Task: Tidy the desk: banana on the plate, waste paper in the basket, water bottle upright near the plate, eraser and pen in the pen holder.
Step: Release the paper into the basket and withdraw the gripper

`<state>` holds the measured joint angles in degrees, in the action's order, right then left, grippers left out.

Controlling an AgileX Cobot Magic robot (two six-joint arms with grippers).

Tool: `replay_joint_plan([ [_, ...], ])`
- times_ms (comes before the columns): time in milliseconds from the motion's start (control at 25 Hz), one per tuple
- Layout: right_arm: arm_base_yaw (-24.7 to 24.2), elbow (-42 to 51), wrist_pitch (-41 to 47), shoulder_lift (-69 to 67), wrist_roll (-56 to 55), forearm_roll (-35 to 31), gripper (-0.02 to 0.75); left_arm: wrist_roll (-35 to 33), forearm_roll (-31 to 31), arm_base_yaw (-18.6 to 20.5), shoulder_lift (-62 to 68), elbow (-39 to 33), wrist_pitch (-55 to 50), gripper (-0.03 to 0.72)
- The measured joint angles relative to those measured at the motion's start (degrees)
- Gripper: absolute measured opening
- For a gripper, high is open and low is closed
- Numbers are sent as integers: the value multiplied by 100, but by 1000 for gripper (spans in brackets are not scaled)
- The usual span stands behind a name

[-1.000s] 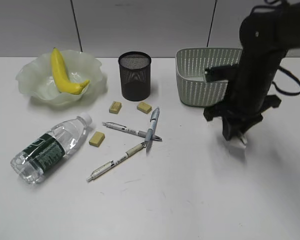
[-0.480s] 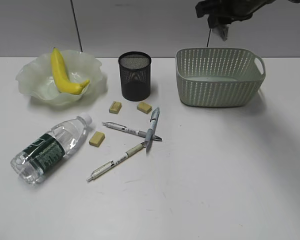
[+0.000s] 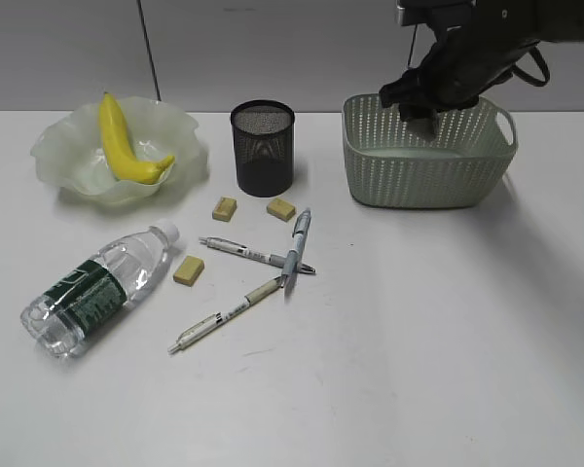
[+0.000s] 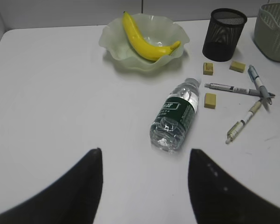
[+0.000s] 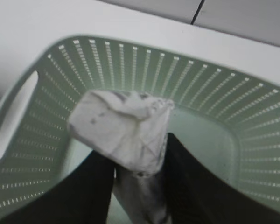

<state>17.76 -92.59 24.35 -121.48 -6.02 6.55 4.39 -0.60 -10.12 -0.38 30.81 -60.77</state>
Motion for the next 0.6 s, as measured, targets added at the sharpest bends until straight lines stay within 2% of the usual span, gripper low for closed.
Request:
replay_joint_plan([
  [120, 0, 0, 10, -102, -101, 0, 522, 0, 0, 0, 0, 0, 0, 437],
  [200, -2, 0, 13, -95, -114, 0, 613, 0, 0, 0, 0, 0, 0, 437],
  [240, -2, 0, 55, -65, -120, 0, 632, 0, 0, 0, 0, 0, 0, 437],
  [400, -2, 0, 737, 267, -135, 0, 628, 0, 0, 0, 0, 0, 0, 437],
  [600, -2, -32, 2195, 979, -140, -5, 526, 0, 0, 0, 0, 0, 0, 437],
])
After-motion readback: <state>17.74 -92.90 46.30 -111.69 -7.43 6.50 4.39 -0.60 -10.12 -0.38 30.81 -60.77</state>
